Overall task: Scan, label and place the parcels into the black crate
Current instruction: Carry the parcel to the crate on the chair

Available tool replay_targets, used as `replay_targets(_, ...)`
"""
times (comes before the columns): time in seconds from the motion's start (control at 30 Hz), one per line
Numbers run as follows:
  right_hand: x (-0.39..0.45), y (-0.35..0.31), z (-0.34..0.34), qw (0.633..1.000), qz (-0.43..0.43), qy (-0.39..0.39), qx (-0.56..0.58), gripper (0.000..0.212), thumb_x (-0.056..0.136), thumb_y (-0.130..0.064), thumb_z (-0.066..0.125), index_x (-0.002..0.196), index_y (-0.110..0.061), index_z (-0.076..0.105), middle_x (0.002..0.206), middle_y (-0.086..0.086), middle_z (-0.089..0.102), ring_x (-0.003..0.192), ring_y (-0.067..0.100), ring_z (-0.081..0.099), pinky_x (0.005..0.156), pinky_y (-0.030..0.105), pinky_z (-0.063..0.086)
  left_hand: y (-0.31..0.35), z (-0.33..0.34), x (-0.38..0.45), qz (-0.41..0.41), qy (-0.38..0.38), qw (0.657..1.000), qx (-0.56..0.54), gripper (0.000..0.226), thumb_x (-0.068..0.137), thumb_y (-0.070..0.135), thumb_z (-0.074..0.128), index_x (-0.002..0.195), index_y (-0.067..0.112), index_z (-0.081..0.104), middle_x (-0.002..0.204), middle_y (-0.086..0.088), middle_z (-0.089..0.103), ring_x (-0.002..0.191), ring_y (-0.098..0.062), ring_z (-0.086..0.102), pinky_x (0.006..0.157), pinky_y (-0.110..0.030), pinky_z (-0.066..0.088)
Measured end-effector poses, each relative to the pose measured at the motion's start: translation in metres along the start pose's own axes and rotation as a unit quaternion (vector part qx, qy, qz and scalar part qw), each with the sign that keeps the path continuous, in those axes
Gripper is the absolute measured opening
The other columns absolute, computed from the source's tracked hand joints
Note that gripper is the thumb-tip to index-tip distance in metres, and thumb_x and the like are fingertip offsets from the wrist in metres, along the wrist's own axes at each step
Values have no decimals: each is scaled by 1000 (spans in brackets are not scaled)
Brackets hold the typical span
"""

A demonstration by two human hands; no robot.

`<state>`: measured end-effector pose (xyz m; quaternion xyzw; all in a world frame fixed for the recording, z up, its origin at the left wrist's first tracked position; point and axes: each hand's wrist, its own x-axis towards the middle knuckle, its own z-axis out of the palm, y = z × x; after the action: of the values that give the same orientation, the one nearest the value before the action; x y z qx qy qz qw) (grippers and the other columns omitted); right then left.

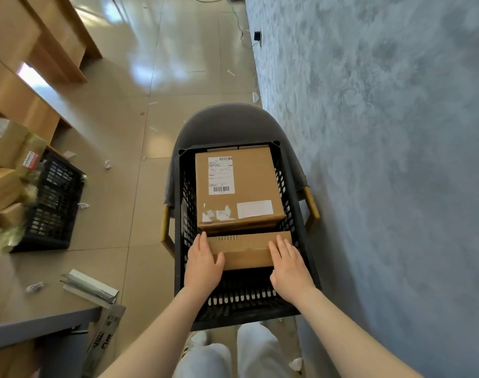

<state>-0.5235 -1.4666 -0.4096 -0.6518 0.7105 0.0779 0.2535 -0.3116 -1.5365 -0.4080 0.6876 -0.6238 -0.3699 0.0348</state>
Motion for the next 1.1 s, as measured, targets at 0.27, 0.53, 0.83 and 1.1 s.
replay_targets(0.27, -16, -18, -31, 995, 70, 33, 56, 69, 99, -23, 42, 158, -11, 8, 166, 6, 6, 153, 22, 4, 125, 35, 7, -17, -30, -19, 206, -47, 967, 141, 63, 99, 35, 49, 155, 18, 26, 162, -1, 25, 151, -20, 16, 122, -33, 10)
replay_targets(0.53, -146, -84, -36, 952, 206, 167, 152, 57, 100, -26, 45, 153, -16, 29, 159, 1, 31, 148, 19, 25, 122, 35, 21, 1, -74, -61, 433, -105, 851, 277, 52, 101, 34, 45, 151, 26, 35, 158, 3, 33, 149, -20, 21, 122, -39, 13)
replay_targets(0.83, -350, -149, 17, 855, 406, 241, 214, 52, 99, -26, 47, 149, -15, 36, 152, 1, 38, 139, 20, 36, 112, 29, 27, 35, -46, -190, 637, -145, 685, 322, 43, 102, 32, 43, 144, 28, 47, 148, 8, 47, 141, -17, 38, 118, -36, 27)
replay_targets(1.1, -555, -248, 119, 725, 564, 305, 250, 48, 101, -30, 46, 147, -18, 38, 150, 0, 40, 139, 19, 36, 113, 34, 32, -5, 7, -382, 779, -218, 502, 306, 40, 99, 31, 46, 139, 26, 52, 140, 7, 54, 131, -20, 50, 109, -35, 35)
